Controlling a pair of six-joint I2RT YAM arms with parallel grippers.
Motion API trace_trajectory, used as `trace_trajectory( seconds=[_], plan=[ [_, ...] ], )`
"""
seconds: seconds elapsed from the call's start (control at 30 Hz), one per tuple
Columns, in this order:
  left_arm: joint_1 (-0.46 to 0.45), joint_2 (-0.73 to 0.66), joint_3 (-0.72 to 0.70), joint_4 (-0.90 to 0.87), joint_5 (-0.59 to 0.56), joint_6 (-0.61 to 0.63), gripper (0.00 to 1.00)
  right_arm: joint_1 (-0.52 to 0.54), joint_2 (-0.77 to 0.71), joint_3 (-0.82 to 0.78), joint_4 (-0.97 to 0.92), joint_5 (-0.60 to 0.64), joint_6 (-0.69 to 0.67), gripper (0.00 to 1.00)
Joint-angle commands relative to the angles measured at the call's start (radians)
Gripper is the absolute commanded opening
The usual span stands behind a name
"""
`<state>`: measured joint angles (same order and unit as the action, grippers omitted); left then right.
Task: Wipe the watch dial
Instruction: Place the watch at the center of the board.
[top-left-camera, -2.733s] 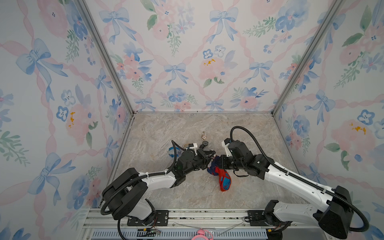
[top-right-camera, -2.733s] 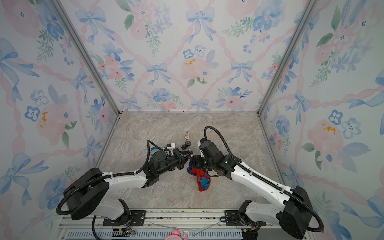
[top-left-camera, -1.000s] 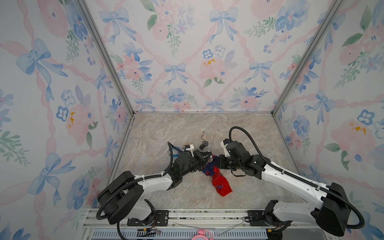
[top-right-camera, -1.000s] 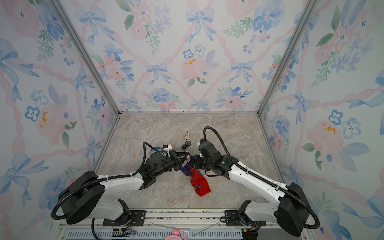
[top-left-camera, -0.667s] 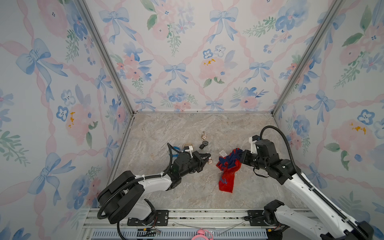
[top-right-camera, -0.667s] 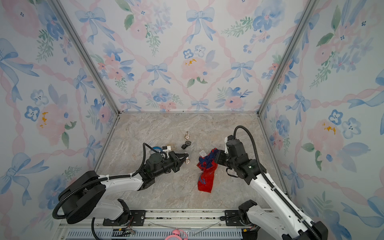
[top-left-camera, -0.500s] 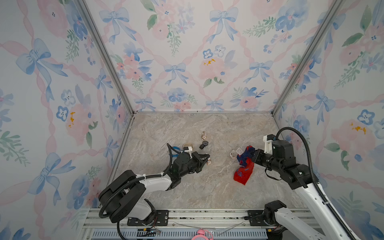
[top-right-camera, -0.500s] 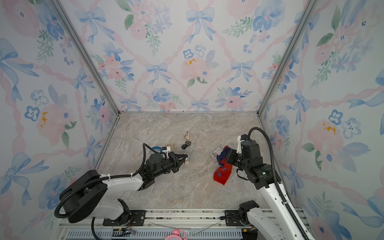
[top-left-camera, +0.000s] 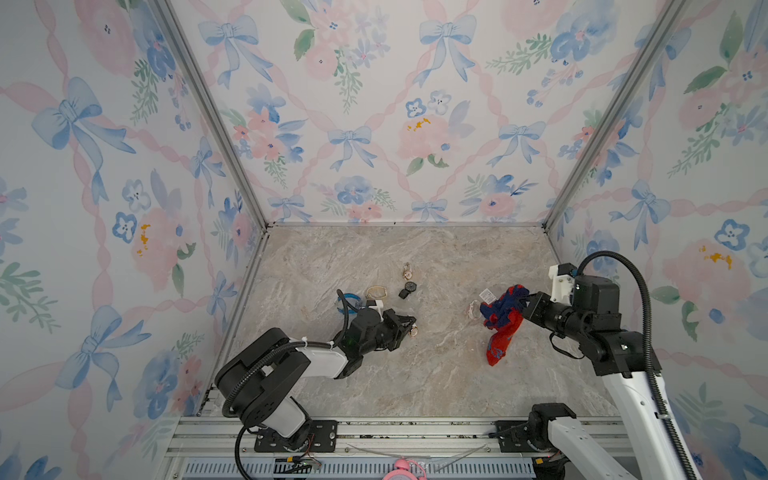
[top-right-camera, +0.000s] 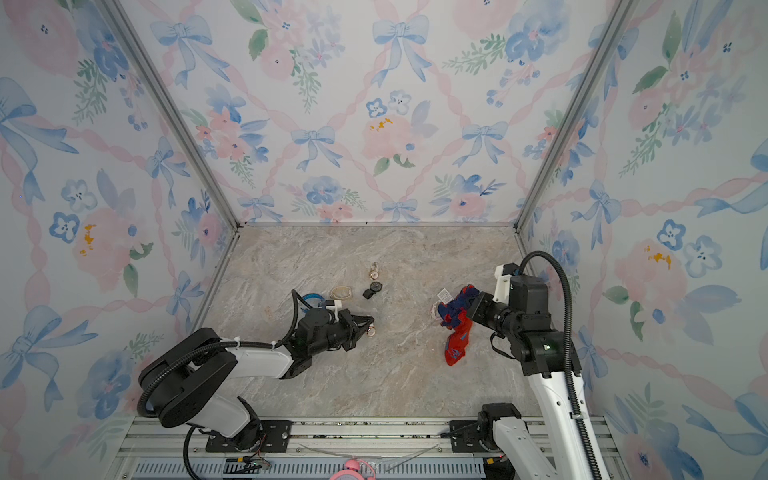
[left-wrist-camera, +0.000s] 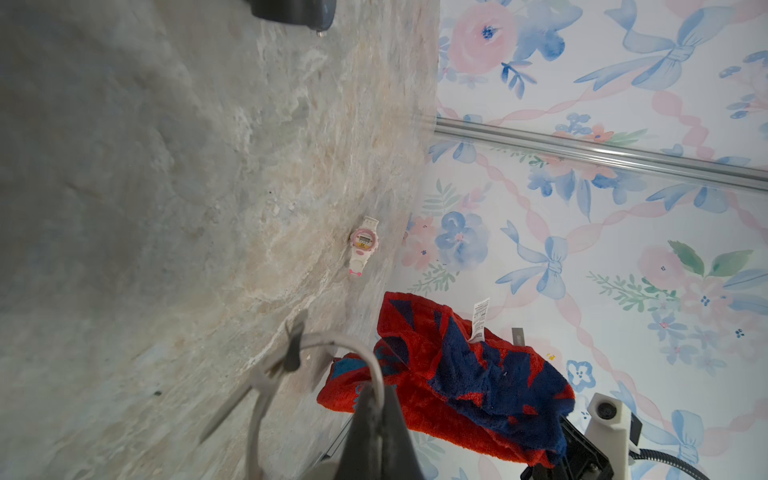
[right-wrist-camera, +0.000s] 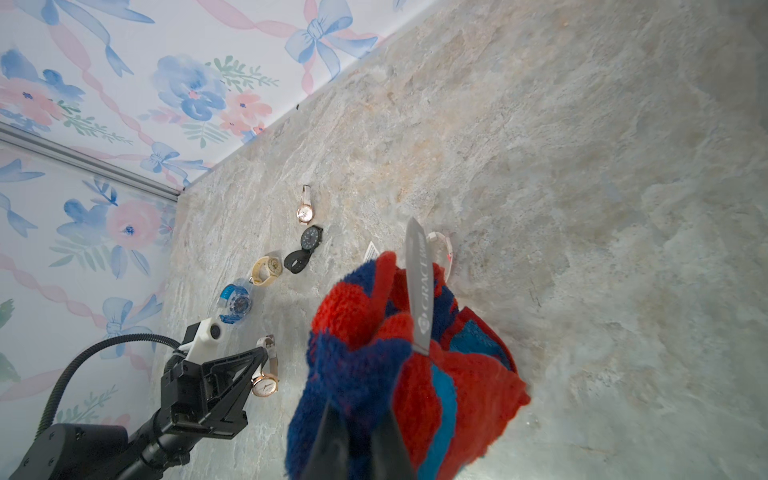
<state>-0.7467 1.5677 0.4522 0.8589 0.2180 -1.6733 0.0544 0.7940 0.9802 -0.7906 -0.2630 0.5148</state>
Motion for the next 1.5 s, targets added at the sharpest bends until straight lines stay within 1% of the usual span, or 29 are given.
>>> trace_trajectory(
  seconds=[0.0,0.17,0.27,0.3,0.53,0.73,0.93,1.07,1.1,1.13,1.23,1.33,1.47],
  plan=[
    [0.004,0.065,0.056,0.023,0.042,0.052,0.00,-0.023,-0.011,-0.023,0.019,0.004,-0.029,0.00],
    [-0.005,0.194,0.175,0.014,0.078,0.103,0.00,-0.047,-0.036,0.002,-0.051,0.106,-0.076,0.00],
    [-0.023,0.262,0.275,-0.072,0.081,0.162,0.00,-0.048,-0.048,0.007,-0.077,0.150,-0.094,0.00],
    [-0.029,0.285,0.342,-0.120,0.080,0.193,0.00,-0.048,-0.051,0.005,-0.077,0.150,-0.094,0.00],
    [-0.071,0.424,0.633,-0.471,0.064,0.388,0.00,-0.049,-0.065,-0.042,-0.050,0.100,-0.071,0.00],
    [-0.110,0.549,0.891,-0.777,0.027,0.547,0.00,-0.048,-0.076,-0.051,-0.046,0.091,-0.071,0.00],
    [-0.134,0.630,1.024,-0.927,0.004,0.642,0.00,-0.051,-0.081,-0.052,-0.045,0.088,-0.073,0.00],
    [-0.146,0.653,1.066,-0.971,-0.008,0.675,0.00,-0.051,-0.081,-0.055,-0.044,0.086,-0.073,0.00],
    [-0.147,0.655,1.069,-0.973,-0.006,0.678,0.03,-0.051,-0.080,-0.056,-0.042,0.086,-0.073,0.00],
    [-0.149,0.657,1.071,-0.974,-0.005,0.680,0.10,-0.051,-0.080,-0.055,-0.043,0.087,-0.073,0.00],
    [-0.151,0.659,1.076,-0.973,0.001,0.684,0.27,-0.051,-0.081,-0.057,-0.044,0.086,-0.073,0.00],
    [-0.156,0.654,1.085,-0.973,0.003,0.694,0.38,-0.050,-0.081,-0.060,-0.044,0.086,-0.073,0.00],
    [-0.159,0.625,1.103,-0.987,-0.006,0.720,0.47,-0.050,-0.080,-0.066,-0.040,0.079,-0.070,0.00]
  ],
)
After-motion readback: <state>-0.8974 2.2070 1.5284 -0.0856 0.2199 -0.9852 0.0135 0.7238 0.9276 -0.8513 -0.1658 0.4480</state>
